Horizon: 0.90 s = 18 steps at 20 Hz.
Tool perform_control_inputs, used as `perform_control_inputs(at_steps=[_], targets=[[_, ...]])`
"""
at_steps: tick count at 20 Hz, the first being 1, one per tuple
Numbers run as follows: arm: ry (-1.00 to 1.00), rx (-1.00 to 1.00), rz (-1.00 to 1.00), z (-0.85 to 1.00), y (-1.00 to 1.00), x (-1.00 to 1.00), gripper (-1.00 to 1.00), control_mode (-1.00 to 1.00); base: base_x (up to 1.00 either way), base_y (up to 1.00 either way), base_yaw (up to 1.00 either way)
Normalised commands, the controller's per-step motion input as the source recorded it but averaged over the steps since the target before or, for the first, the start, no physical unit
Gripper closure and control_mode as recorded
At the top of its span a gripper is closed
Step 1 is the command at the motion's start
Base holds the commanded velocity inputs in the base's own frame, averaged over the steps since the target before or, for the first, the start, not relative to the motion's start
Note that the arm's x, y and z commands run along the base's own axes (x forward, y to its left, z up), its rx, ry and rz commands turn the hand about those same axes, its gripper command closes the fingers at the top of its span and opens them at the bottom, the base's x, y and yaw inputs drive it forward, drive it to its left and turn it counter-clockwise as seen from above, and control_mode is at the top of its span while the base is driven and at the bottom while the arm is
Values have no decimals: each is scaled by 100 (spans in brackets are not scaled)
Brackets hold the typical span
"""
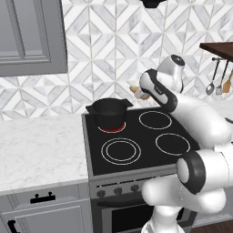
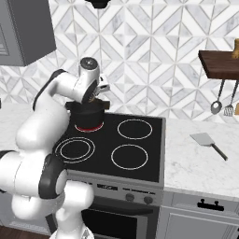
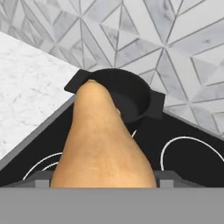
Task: Put the squash and squash in the pot. Retrieve the spatula and lightly stir the vegetables in the pot.
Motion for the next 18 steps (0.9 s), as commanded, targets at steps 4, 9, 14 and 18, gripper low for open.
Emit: perform_control_inputs(at_steps=[4, 9, 14, 18], targets=[[6, -8, 0, -46, 77, 81, 100, -100, 0, 0, 0], [6, -7, 0, -54, 52, 68, 100, -100, 0, 0, 0], [10, -2, 0, -52, 26, 70, 100, -100, 0, 0, 0], [16, 0, -1, -42, 0, 72, 100, -100, 0, 0, 0]])
